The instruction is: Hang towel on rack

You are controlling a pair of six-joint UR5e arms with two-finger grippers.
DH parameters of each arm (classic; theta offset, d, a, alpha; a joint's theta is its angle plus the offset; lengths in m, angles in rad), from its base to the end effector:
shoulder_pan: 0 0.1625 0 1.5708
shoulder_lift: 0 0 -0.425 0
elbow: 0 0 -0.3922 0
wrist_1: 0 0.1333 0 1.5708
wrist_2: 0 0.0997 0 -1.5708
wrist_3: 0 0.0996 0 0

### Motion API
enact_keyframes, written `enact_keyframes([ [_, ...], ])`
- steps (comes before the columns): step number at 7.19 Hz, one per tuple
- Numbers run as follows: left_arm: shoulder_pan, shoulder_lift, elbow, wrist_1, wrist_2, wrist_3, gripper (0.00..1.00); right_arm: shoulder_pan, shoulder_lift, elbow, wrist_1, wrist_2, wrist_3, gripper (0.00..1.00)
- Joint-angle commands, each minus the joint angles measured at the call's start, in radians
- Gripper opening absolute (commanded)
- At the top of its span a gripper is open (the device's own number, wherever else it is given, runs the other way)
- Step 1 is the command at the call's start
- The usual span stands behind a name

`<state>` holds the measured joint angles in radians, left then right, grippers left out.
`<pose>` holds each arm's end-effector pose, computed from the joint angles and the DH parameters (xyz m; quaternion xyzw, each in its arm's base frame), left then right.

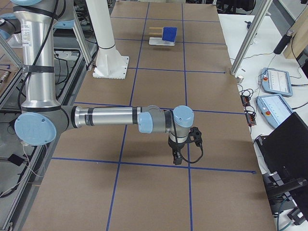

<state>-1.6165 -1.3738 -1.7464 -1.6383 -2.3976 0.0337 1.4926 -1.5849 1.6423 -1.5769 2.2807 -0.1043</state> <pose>-0.0788 -0.4085 0.6505 0.0370 0.4005 0.0038 0.9156 0.0300 -0.4928 0.6353 0.0286 -0.3471 -0.0943 0.9326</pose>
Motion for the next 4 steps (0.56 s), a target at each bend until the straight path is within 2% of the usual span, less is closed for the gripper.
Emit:
enact_keyframes([
  [1,0.000,0.001,-0.001,0.000,0.000,0.000,0.99,0.000,0.002,0.002,0.000,0.000,0.000,1.00],
  [4,-0.005,0.002,-0.008,0.000,0.000,0.000,0.99,-0.002,0.002,0.002,0.002,0.005,-0.002,1.00],
])
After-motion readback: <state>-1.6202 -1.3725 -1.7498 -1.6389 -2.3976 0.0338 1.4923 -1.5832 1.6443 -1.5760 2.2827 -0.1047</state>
